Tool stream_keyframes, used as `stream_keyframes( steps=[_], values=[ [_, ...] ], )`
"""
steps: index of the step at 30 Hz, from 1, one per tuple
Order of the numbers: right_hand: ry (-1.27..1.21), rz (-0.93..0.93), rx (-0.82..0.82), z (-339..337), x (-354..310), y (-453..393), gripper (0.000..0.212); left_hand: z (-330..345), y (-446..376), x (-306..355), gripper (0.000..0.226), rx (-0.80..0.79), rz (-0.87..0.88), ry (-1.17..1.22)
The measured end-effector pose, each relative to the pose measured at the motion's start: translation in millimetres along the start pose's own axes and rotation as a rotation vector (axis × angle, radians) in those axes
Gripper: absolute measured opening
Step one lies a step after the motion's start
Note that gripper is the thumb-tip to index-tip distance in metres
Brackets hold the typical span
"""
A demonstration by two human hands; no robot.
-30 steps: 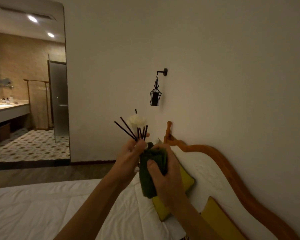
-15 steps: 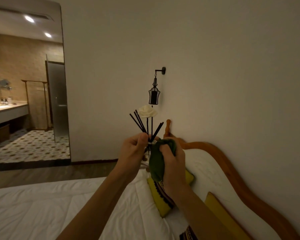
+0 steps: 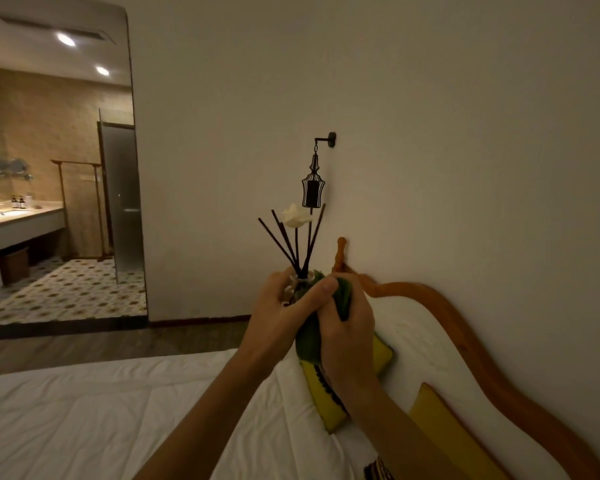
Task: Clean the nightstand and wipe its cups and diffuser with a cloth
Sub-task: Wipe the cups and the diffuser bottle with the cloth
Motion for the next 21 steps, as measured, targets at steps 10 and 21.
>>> stream_keyframes(
  steps=[10,21],
  values=[
    [-0.364,0.198,-0.064,-4,13,-1,0.017,-8,-4,-7,0.024,0.002,-0.077,0.108],
    [-0.353,0.328,-0.046,5,36,0,0.029,-16,-25,-4,0.045,-0.039,-0.001,0.025]
  ],
)
Point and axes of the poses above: each hand's wrist, its own y-axis away from the middle knuckle, its own z-axis out of the palm, x = y × z, the point moved 4 cm from there along -y, towards the middle knuckle, and after that the axes turned 6 degrees about -y, right-handed, at the moved point
